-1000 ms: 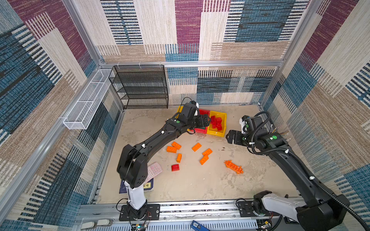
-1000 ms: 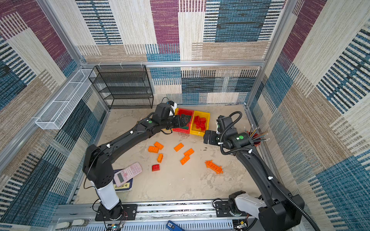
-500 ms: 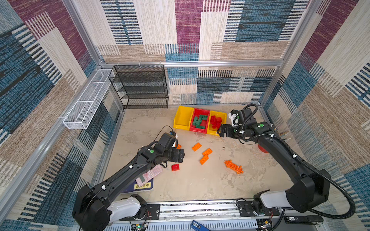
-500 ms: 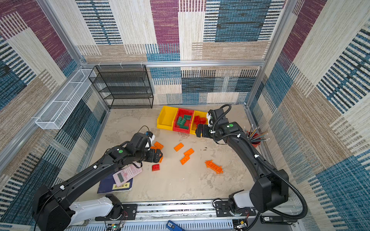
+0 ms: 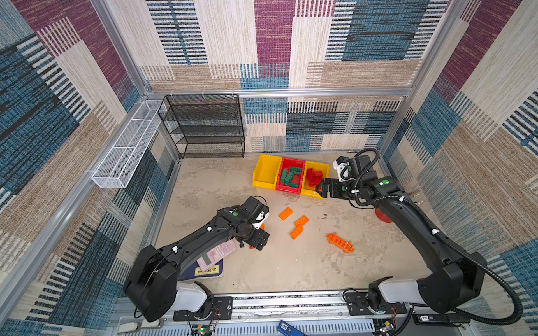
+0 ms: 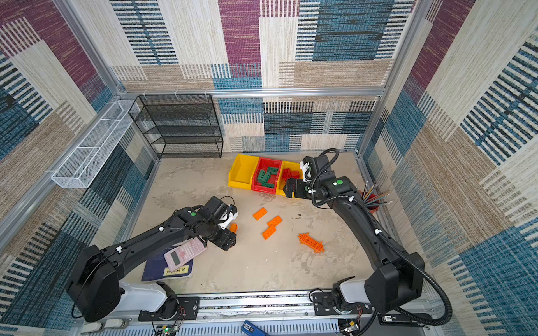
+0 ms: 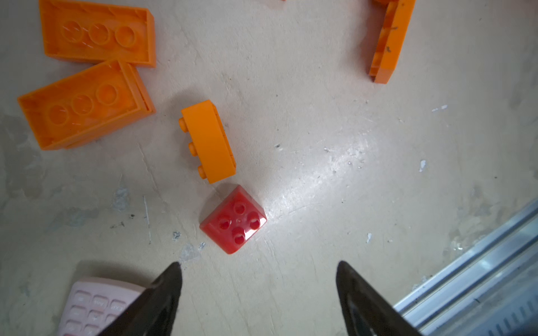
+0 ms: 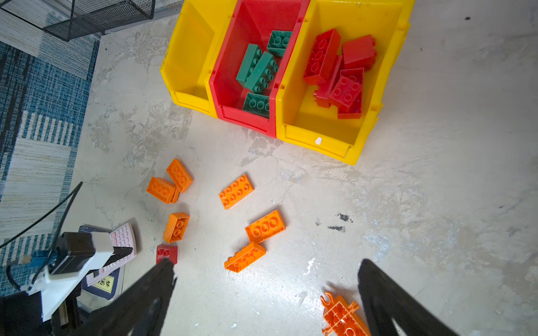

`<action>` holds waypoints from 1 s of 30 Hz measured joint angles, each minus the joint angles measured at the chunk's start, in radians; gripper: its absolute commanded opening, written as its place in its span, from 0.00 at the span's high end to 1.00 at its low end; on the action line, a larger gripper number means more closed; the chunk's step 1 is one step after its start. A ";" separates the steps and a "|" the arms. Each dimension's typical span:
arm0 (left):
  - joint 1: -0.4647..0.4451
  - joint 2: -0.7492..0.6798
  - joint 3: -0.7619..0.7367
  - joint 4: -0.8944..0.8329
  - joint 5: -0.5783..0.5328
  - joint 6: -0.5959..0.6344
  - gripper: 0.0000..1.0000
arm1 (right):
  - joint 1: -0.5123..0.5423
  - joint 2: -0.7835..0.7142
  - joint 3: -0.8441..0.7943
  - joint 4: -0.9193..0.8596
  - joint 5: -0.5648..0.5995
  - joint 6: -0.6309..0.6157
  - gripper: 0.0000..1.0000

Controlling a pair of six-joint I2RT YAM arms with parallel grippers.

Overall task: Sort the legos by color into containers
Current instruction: 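Lower the left gripper onto the red 2x2 brick and grasp it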

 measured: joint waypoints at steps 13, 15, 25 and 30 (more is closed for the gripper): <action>-0.001 0.183 0.011 0.004 -0.032 0.133 0.20 | 0.000 -0.093 -0.063 -0.044 0.075 0.000 0.00; -0.001 0.187 0.012 0.009 -0.034 0.150 0.20 | 0.000 -0.098 -0.072 -0.046 0.078 0.000 0.00; 0.000 0.257 0.042 0.033 -0.051 0.203 0.26 | 0.000 -0.095 -0.083 -0.055 0.102 0.000 0.00; 0.001 0.293 0.060 0.018 -0.033 0.209 0.32 | 0.000 -0.091 -0.086 -0.054 0.103 0.000 0.00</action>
